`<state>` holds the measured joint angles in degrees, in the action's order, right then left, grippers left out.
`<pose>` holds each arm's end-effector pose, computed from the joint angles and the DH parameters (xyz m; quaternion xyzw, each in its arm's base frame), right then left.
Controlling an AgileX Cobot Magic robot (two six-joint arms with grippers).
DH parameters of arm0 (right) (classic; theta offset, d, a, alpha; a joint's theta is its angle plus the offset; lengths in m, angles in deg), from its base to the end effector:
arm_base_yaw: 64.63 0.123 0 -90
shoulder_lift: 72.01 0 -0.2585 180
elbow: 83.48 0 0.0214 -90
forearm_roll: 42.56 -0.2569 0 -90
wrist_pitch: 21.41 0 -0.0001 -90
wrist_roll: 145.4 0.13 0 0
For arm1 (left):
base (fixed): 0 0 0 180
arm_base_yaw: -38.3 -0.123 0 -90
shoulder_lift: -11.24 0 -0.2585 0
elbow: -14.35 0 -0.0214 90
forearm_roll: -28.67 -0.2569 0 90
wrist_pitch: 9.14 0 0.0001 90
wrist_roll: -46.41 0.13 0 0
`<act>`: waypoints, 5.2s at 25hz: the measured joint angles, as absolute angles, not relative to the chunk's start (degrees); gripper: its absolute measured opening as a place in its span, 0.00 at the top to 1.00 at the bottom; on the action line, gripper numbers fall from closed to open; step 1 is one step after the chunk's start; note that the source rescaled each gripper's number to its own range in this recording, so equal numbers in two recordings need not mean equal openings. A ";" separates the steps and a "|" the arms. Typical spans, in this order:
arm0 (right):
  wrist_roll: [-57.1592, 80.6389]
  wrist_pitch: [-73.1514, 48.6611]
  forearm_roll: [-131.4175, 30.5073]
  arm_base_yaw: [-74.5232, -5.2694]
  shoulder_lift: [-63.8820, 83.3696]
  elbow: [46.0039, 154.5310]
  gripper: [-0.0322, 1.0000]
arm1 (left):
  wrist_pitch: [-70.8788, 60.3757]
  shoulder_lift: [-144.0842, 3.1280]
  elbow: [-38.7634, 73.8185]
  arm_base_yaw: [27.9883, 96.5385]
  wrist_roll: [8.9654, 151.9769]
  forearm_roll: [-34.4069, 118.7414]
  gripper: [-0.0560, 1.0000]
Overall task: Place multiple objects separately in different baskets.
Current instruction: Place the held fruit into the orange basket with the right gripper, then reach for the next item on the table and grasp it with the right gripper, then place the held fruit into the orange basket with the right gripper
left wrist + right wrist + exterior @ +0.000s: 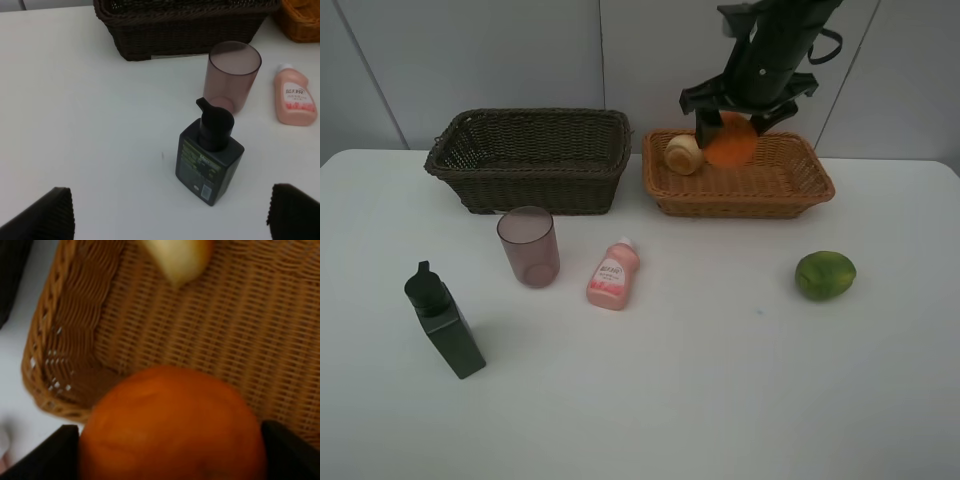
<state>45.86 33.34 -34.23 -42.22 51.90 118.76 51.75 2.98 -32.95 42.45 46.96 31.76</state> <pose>0.4240 0.1582 0.1884 -0.1236 0.9689 -0.0048 0.2143 0.0596 -0.0105 0.2652 0.0361 0.8490 -0.0435 0.5253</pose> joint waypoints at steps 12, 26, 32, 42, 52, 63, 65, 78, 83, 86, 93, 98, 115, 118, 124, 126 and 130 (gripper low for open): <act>51.31 29.15 -33.16 -45.45 62.85 129.20 0.63 | 51.69 2.98 -32.95 42.45 46.96 31.76 0.00; 54.56 24.56 -33.13 -47.99 69.62 129.30 0.63 | 51.69 2.98 -32.95 42.45 46.96 31.76 0.00; 54.56 24.11 -33.13 -48.04 70.27 129.44 0.63 | 51.69 2.98 -32.95 42.45 46.96 31.76 0.00; 54.56 25.56 -32.00 -48.04 68.37 129.55 0.17 | 51.69 2.98 -32.95 42.45 46.96 31.76 0.00; 49.48 40.85 -31.77 -48.04 58.38 127.80 0.17 | 51.69 2.98 -32.95 42.45 46.96 31.76 0.00; 50.41 34.06 -31.72 -49.84 43.07 97.93 0.17 | 51.69 2.98 -32.95 42.45 46.96 31.76 0.00; 51.73 32.38 -31.70 -50.90 42.19 94.19 0.17 | 51.69 2.98 -32.95 42.45 46.96 31.76 0.00; 53.06 22.70 -30.52 -53.75 41.91 80.89 0.09 | 51.69 2.98 -32.95 42.45 46.96 31.76 0.00; 53.06 19.29 -30.52 -54.03 41.91 78.40 0.09 | 51.69 2.98 -32.95 42.45 46.96 31.76 0.00; 53.06 17.20 -30.52 -54.03 41.91 77.29 0.09 | 51.69 2.98 -32.95 42.45 46.96 31.76 0.00; 53.23 16.08 -30.40 -54.03 45.97 77.26 0.09 | 51.69 2.98 -32.95 42.45 46.96 31.76 0.00; 53.23 15.83 -30.44 -54.03 47.09 77.26 0.12 | 51.69 2.98 -32.95 42.45 46.96 31.76 0.00; 53.23 15.68 -30.47 -54.03 47.16 77.26 0.35 | 51.69 2.98 -32.95 42.45 46.96 31.76 0.00; 53.23 15.64 -30.47 -54.03 47.16 77.26 0.36 | 51.69 2.98 -32.95 42.45 46.96 31.76 0.00; 53.23 19.56 -30.71 -53.85 46.39 78.55 0.36 | 51.69 2.98 -32.95 42.45 46.96 31.76 0.00; 53.23 23.13 -30.95 -53.00 45.22 80.79 0.36 | 51.69 2.98 -32.95 42.45 46.96 31.76 0.00; 53.23 32.98 -32.01 -51.34 44.16 88.87 0.36 | 51.69 2.98 -32.95 42.45 46.96 31.76 0.00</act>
